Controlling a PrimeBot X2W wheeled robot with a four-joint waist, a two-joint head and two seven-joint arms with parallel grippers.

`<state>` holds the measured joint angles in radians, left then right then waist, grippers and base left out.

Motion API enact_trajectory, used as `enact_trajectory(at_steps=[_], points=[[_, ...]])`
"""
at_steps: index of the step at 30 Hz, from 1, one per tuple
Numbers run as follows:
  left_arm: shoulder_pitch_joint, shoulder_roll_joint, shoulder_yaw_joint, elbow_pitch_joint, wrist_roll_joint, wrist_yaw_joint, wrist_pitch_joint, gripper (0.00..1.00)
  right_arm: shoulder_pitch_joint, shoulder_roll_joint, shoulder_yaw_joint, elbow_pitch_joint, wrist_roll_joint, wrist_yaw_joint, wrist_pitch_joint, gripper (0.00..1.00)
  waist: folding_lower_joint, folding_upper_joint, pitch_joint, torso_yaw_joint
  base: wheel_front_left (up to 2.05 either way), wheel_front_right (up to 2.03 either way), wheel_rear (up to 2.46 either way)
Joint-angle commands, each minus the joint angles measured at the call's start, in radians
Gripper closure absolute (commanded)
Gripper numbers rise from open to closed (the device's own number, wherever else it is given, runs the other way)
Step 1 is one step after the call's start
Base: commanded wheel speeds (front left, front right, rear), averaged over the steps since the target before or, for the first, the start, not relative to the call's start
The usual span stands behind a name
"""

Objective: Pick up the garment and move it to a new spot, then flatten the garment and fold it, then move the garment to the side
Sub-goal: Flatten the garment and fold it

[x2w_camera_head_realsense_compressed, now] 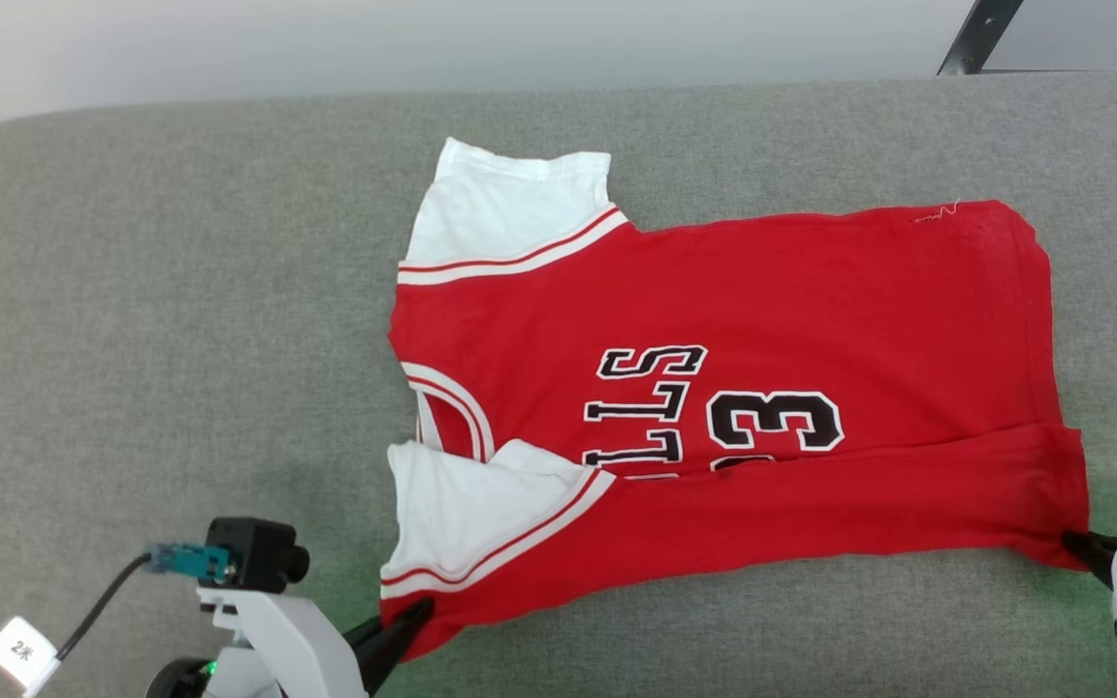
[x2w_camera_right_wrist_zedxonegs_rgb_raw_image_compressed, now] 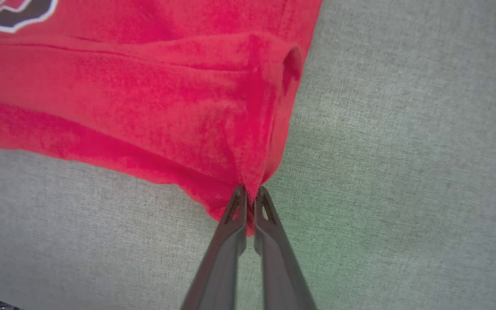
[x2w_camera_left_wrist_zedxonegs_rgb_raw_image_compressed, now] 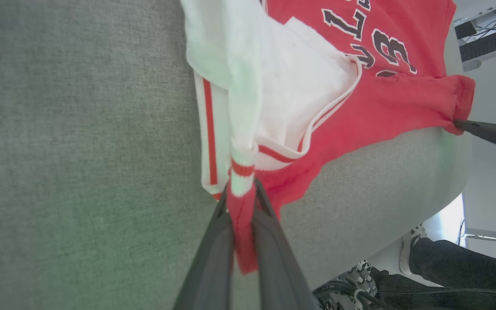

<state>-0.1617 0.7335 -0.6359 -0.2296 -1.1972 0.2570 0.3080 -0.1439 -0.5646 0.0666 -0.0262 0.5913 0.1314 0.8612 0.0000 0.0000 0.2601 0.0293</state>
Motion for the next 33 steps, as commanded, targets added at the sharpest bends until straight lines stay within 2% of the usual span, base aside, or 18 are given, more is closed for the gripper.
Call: enact_trajectory(at_steps=[1, 2, 3, 4, 5, 6, 11, 15, 18, 20, 23, 26, 33], points=[[0.008, -0.004, 0.002, -0.003, -0.002, 0.006, -0.002, 1.0, 0.008, 0.004, -0.007, -0.004, -0.009, -0.002, -0.006, 1.0, 0.0, 0.0, 0.001, -0.001, 0.0, 0.0, 0.0], [0.011, -0.004, 0.003, -0.003, -0.003, 0.006, -0.005, 1.0, 0.011, 0.007, -0.012, -0.011, -0.016, -0.002, -0.015, 1.0, 0.0, 0.0, 0.0, -0.002, 0.0, 0.0, 0.0], [0.013, -0.003, 0.002, -0.005, -0.002, 0.002, -0.006, 1.0, 0.011, 0.01, -0.009, -0.021, -0.02, -0.002, -0.032, 0.71, 0.0, 0.0, 0.0, -0.003, 0.0, 0.0, 0.0], [0.014, -0.001, 0.002, -0.006, 0.001, -0.003, -0.011, 1.0, 0.008, 0.019, -0.014, -0.025, -0.024, -0.002, -0.052, 0.27, 0.0, 0.0, -0.002, -0.004, 0.0, 0.0, 0.0], [0.014, 0.001, 0.008, -0.008, 0.003, -0.006, -0.018, 0.38, 0.007, 0.025, -0.02, -0.026, -0.03, -0.002, -0.071, 0.0, 0.0, 0.0, -0.004, -0.005, 0.0, 0.0, 0.0], [0.014, 0.006, 0.015, -0.008, 0.005, -0.003, -0.024, 0.0, 0.006, 0.027, -0.023, -0.032, -0.036, -0.002, -0.088, 0.0, 0.0, 0.0, -0.005, -0.006, 0.0, 0.0, 0.0], [0.008, 0.051, 0.078, -0.036, 0.004, 0.012, -0.061, 0.0, -0.001, 0.039, -0.055, -0.074, -0.076, -0.002, -0.162, 0.0, 0.0, 0.0, -0.008, -0.013, 0.0, 0.0, 0.0], [-0.056, 0.105, 0.151, -0.05, 0.025, 0.024, -0.08, 0.0, -0.028, 0.078, -0.095, -0.131, -0.105, -0.002, -0.238, 0.0, 0.0, 0.0, 0.001, -0.024, 0.0, 0.0, 0.0], [-0.145, 0.128, 0.177, -0.012, 0.041, 0.006, -0.06, 0.0, -0.05, 0.12, -0.086, -0.17, -0.136, -0.001, -0.294, 0.0, 0.0, 0.0, 0.018, -0.038, 0.0, 0.0, 0.0], [-0.225, 0.112, 0.177, 0.026, 0.023, -0.024, -0.02, 0.0, -0.064, 0.147, -0.057, -0.189, -0.149, -0.001, -0.322, 0.0, 0.0, 0.0, 0.036, -0.055, 0.0, 0.0, 0.0], [-0.364, 0.113, 0.187, 0.127, 0.025, -0.056, 0.033, 0.0, -0.092, 0.184, -0.019, -0.201, -0.15, -0.002, -0.355, 0.0, 0.0, 0.0, 0.067, -0.093, 0.0, 0.0, 0.0], [-0.511, 0.088, 0.186, 0.245, 0.031, -0.088, 0.078, 0.0, -0.117, 0.209, 0.019, -0.204, -0.156, -0.002, -0.375, 0.0, 0.0, 0.0, 0.101, -0.135, 0.0, 0.0, 0.0], [-0.824, 0.04, 0.14, 0.575, 0.114, -0.159, 0.154, 0.0, -0.161, 0.245, 0.069, -0.188, -0.154, -0.002, -0.423, 0.0, 0.0, 0.0, 0.181, -0.239, 0.0, 0.0, 0.0]])
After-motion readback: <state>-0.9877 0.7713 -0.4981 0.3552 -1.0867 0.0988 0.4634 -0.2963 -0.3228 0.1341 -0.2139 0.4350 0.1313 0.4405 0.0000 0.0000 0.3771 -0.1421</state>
